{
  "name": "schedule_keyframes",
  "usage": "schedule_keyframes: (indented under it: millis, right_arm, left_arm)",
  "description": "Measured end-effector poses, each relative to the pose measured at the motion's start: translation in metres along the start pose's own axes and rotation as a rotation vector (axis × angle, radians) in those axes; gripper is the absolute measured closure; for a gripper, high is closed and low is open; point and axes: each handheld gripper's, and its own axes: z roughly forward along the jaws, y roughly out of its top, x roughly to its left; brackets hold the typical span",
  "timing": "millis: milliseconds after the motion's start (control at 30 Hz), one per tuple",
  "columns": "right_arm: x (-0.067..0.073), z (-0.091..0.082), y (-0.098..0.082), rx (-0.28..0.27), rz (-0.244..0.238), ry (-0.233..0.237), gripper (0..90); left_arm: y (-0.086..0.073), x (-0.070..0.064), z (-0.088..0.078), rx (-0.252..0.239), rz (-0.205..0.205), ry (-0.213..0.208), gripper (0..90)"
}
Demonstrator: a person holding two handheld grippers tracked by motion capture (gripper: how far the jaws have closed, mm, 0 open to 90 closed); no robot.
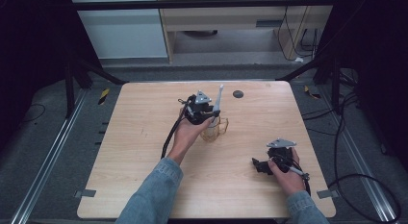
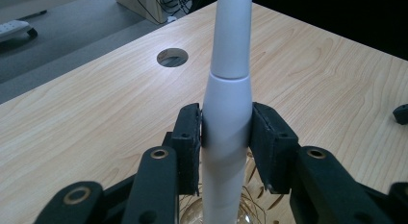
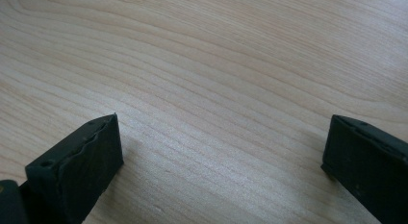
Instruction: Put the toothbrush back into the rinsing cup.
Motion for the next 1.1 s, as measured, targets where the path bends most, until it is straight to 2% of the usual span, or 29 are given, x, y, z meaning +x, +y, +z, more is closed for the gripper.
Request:
schedule_keyframes:
  millis: [300, 1100]
  right_arm:
    - [0.0000, 0.0000, 0.0000, 0.000, 0.000, 0.000, 0.3]
    - [0.0001, 0.0000, 0.0000, 0.000, 0.001, 0.000, 0.3]
  left_arm:
    - [0.0003, -0.0008, -0.0006, -0.002, 0.003, 0.003, 61.9]
    - [0.0017, -0.0027, -0.0063, -0.009, 0.020, 0.035, 41.9]
